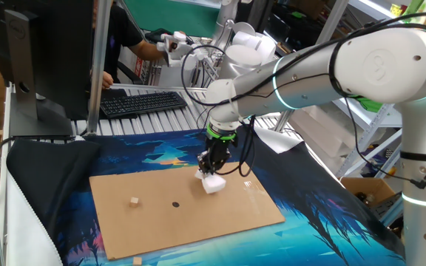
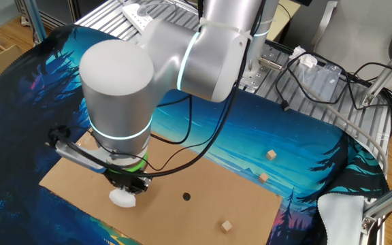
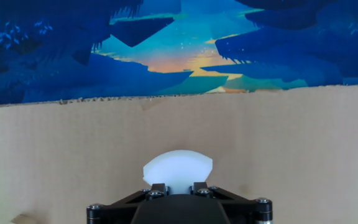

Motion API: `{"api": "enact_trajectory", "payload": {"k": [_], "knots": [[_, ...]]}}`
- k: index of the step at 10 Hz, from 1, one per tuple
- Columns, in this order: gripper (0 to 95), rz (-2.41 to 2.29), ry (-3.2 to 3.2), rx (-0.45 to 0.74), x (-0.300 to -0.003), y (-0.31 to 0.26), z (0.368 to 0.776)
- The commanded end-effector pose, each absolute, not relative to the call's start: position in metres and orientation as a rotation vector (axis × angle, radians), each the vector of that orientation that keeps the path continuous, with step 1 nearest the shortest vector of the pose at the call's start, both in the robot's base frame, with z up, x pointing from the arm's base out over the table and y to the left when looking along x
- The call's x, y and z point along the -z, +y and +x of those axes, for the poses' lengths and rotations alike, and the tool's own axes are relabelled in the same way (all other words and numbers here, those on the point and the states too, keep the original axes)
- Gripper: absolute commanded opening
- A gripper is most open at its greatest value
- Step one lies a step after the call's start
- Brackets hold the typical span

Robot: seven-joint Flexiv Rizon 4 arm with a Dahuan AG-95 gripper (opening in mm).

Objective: Clean the tabletop with a sponge

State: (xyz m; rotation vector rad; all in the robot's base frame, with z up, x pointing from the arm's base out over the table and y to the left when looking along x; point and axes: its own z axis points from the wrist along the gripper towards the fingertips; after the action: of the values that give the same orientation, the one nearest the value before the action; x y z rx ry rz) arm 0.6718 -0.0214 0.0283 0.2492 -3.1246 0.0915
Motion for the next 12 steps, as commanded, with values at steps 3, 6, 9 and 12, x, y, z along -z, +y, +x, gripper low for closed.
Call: {"api": "enact_trajectory", "payload": {"k": [3, 6, 9, 12], "knots": [[0.0, 0.245, -3.141, -0.084, -0.017, -0.023, 0.669], [0.0, 0.222, -3.146, -0.044, -0.012, -0.023, 0.668], [0.0, 0.191, -3.141, -0.029, -0.017, -0.014, 0.670], [0.0, 0.153, -3.149, -0.011, -0.008, -0.003, 0.668]]}}
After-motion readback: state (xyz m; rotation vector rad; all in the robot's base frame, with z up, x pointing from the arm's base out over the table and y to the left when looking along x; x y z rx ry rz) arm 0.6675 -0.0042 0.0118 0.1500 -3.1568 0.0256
